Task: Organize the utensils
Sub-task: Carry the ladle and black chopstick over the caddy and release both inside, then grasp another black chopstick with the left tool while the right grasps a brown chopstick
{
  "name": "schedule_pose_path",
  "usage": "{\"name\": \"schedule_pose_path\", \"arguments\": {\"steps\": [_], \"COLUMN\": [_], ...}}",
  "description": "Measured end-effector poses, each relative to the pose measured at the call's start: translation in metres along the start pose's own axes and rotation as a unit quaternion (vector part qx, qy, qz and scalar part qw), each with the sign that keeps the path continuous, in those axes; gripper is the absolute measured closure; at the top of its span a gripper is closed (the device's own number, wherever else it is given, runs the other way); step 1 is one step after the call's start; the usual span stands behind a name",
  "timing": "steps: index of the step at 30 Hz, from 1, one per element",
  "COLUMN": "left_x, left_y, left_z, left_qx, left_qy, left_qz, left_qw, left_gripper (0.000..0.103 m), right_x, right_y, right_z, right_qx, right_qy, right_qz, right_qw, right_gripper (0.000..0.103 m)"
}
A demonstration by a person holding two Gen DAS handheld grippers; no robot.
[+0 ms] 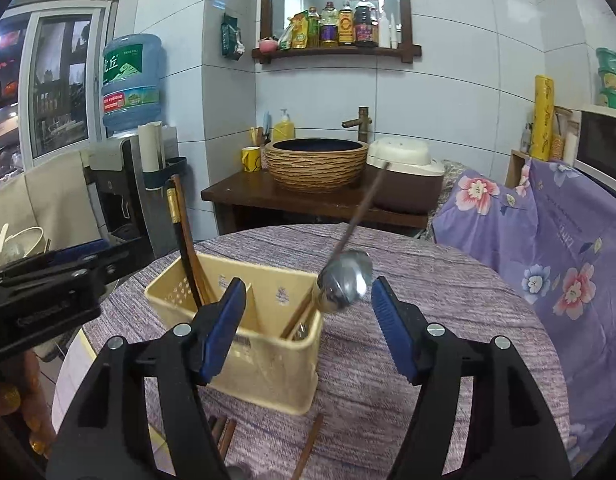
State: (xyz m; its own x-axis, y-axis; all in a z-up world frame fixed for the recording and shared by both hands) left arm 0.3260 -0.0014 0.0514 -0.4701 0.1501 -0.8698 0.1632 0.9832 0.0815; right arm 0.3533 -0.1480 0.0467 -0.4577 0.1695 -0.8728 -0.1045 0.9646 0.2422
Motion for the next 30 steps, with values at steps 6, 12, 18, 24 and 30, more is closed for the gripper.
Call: {"name": "schedule_pose_path", "arguments": {"steps": [6, 12, 18, 24, 30], "left_x": [0.067, 0.142, 0.177, 0.187, 0.192], "left_y": [-0.009, -0.026, -0.054, -0.068, -0.069], "left_z": [-0.006, 0.000, 0.000, 0.006, 0.016], "left_qx": [-0.005, 0.037, 0.074, 0.079, 0.072], "left_qy": [0.060, 0.134, 0.165, 0.180, 0.192], "left_qz": [0.026, 0.029, 0.050, 0.064, 0.067], "left_qw": [0.9979, 0.9899, 0.9821, 0.9784, 0.9765], "left_gripper": [0.044, 0.066, 0.080, 0.083, 0.094], "right_x": [0.047, 0.114, 0.149, 0.157, 0.158], "right_y": [-0.028, -0.061, -0.077, -0.075, -0.073], "right_z": [-0.022, -0.020, -0.024, -0.027, -0.024], "right_qx": [0.063, 0.076, 0.075, 0.075, 0.078], "right_qy": [0.036, 0.110, 0.131, 0.132, 0.140], "right_qz": [-0.005, 0.038, 0.065, 0.067, 0.063], "right_qw": [0.997, 0.990, 0.986, 0.986, 0.985], "right_gripper": [0.037, 0.040, 0.042, 0.042, 0.047]}}
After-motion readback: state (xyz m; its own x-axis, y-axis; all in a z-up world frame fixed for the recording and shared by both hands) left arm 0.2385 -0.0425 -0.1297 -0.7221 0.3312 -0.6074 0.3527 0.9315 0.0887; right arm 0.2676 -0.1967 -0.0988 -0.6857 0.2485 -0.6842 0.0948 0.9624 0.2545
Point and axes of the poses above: each gripper's, at about its wrist camera, not at the fingertips, and z roughly the way its jaws point, y to its left, x to its underside, the point moved 9 cm from there along z, roughly the way its jaws point, and after that the axes turned 15 degrees about z, right-handed, at the moved point
